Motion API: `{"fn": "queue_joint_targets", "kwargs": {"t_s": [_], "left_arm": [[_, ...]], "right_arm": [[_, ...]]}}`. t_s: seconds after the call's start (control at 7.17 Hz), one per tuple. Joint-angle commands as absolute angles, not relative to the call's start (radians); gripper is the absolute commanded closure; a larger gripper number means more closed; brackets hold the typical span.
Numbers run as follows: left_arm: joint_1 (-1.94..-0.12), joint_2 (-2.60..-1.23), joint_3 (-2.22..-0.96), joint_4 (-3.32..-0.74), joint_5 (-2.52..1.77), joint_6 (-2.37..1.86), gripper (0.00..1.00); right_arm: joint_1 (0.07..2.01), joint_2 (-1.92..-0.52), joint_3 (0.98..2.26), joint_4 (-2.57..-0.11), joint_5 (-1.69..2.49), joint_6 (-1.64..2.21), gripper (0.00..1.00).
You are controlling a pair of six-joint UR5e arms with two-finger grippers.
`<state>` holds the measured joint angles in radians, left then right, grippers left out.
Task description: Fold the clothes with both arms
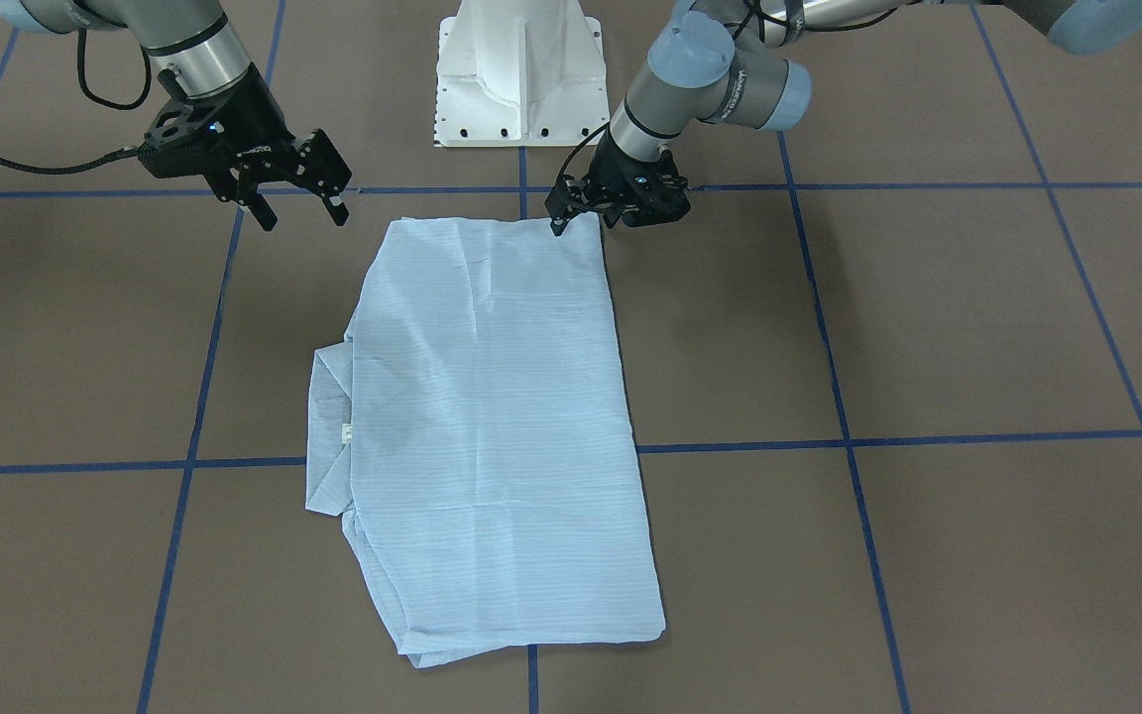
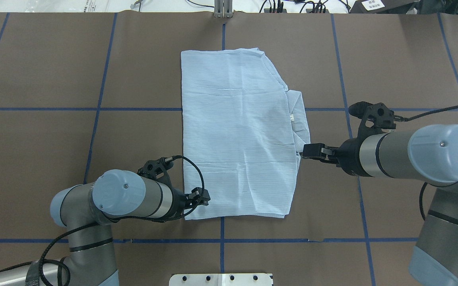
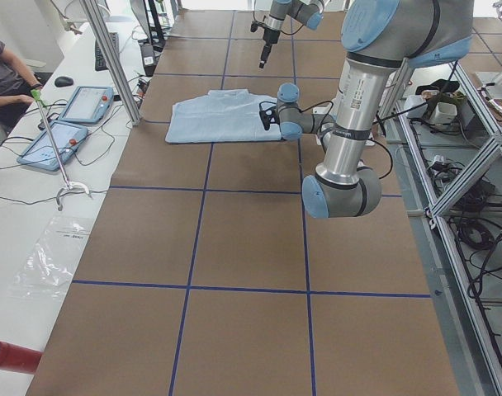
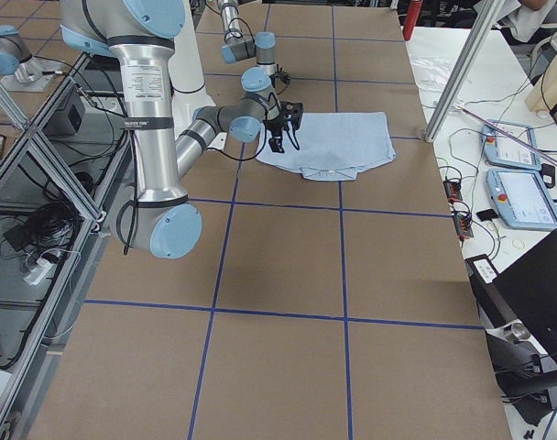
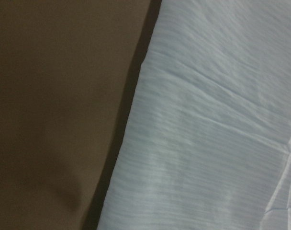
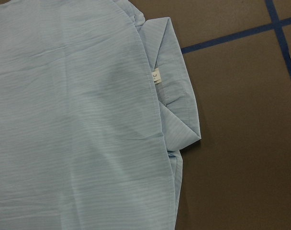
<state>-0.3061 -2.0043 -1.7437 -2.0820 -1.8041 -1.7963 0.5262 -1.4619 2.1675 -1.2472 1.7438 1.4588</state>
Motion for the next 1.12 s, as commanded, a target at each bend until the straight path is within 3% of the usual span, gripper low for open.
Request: {"fn": "queue_joint_targets", "kwargs": {"t_s": [0.0,0.56,0.7,0.98], "left_arm": [[-0.304,-2.005,-1.752,-2.071,-1.807,-1.796,0.14],[-0.298,-2.006,-1.747,-2.069,-1.807,-1.796,0.21],[-0.299,-2.006,-1.746,-2.069,-1.807,-1.796,0.26],[-0.298,-2.002,-1.743,-2.069,-1.807,-1.796,0.48]], "right_arm": [[0.526,-1.463,2.169,-1.247,1.744,1.459,0.0],[0.528,-1.468,2.169,-1.247,1.746,1.456,0.0],[0.528,-1.468,2.168,-1.247,1.746,1.454,0.0],[0.528,-1.47,2.169,-1.247,1.744,1.454,0.0]]}}
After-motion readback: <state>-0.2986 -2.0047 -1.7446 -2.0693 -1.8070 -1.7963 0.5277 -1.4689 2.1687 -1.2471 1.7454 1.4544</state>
